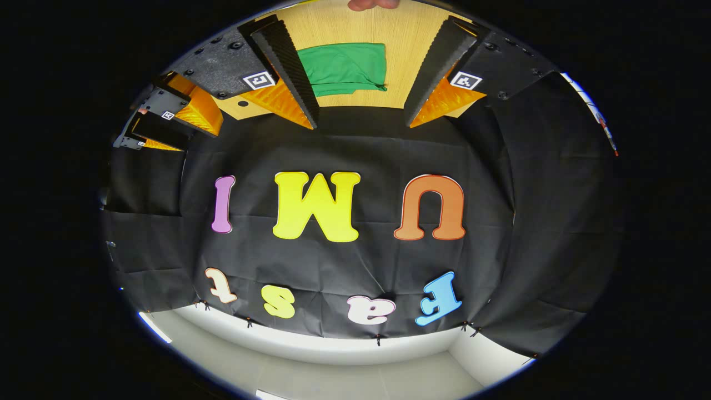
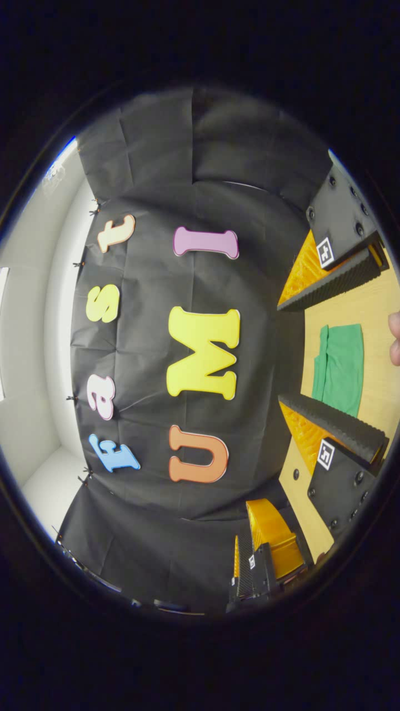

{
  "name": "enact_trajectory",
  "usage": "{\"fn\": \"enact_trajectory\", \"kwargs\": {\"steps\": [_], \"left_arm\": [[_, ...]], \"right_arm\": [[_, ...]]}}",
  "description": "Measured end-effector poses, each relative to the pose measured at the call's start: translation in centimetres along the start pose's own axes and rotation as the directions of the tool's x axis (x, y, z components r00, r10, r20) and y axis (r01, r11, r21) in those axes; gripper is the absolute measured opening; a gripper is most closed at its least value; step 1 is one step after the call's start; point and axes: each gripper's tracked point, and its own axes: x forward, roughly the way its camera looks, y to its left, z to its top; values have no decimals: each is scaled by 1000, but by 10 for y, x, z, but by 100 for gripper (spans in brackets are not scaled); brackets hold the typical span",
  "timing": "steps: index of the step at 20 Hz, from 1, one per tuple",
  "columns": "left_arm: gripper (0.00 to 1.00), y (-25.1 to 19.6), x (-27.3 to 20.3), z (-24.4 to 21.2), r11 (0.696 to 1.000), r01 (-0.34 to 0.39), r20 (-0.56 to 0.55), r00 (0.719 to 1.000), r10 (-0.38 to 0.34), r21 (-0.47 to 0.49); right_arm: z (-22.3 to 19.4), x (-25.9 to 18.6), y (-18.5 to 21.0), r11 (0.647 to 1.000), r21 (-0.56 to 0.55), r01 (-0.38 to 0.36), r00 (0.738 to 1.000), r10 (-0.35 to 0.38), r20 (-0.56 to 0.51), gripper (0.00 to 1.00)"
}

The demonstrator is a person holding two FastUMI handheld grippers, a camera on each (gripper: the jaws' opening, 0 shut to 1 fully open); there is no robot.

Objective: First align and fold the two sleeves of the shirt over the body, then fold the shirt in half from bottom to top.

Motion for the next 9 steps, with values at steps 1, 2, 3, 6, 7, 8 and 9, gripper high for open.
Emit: {"fn": "enact_trajectory", "kwargs": {"steps": [1, 2, 3, 6, 7, 8, 9], "left_arm": [[98, 1, 1, 1, 1000, -3, 2, 1000, 3, 0], [98, 3, 3, 1, 1000, -7, 2, 1000, 7, 2], [98, 4, 4, 1, 1000, -11, 4, 1000, 11, 4], [98, 7, 6, 1, 1000, -20, 3, 1000, 20, 6], [98, 8, 7, 1, 1000, -21, 2, 1000, 21, 6], [98, 9, 8, 0, 1000, -24, 1, 1000, 24, 6], [98, 10, 9, 1, 1000, -26, 0, 1000, 26, 8]], "right_arm": [[0, 1, 0, 1000, -2, -2, 1000, 2, 1, 95], [1, 3, 1, 1000, -4, -4, 1000, 4, 1, 95], [1, 5, 3, 1000, -4, -7, 1000, 7, 4, 95], [5, 9, 5, 1000, -1, -16, 1000, 16, 0, 95], [5, 11, 7, 1000, 1, -17, 1000, 17, -2, 95], [6, 12, 7, 1000, 4, -19, 1000, 19, -2, 95], [7, 13, 7, 1000, 6, -19, 1000, 19, 0, 95]]}}
